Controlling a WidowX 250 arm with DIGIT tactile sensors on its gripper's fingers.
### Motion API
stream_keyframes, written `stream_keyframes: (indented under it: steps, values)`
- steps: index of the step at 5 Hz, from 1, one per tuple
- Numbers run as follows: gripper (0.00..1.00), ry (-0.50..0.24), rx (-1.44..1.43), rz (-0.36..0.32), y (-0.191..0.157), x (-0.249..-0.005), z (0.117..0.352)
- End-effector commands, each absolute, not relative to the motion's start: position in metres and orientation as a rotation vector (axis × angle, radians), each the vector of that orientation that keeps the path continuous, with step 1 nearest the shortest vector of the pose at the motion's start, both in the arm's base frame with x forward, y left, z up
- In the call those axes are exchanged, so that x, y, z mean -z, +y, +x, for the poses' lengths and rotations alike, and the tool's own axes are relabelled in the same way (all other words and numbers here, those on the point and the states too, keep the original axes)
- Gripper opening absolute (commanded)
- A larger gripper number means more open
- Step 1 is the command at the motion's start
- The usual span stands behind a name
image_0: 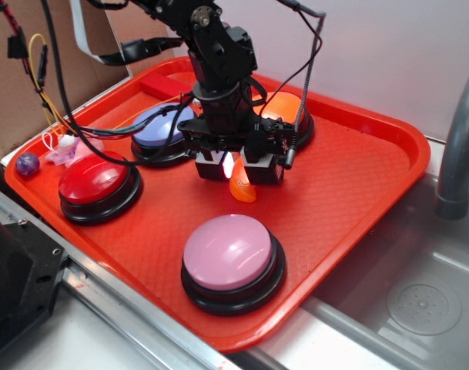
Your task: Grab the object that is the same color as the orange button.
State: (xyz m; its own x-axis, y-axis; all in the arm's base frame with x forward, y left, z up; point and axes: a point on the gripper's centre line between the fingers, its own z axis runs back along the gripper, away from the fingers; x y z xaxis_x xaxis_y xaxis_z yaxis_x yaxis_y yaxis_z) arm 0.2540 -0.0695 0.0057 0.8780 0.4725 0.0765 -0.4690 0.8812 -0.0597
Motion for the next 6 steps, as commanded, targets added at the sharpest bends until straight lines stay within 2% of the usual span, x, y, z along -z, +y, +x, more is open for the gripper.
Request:
stream_keyframes:
  steps: [1,2,3,4,5,6]
  values:
    - [0.0,-0.104,-0.436,-0.063,-0.057,-0.075,0.26]
    - [0.0,-0.099,-0.402,-0.093,-0.048,-0.107,0.258]
    - [0.0,-0.112,-0.309,-0.068,-0.043,-0.154,0.256]
    - [0.0,-0.13,-0.277,-0.115,-0.042,-0.183,0.252]
    - [0.0,-0.18,-0.272,-0.128,-0.041,-0.198,0.242]
    - [0.0,-0.17,-0.246,-0.131,-0.039,-0.199,0.237]
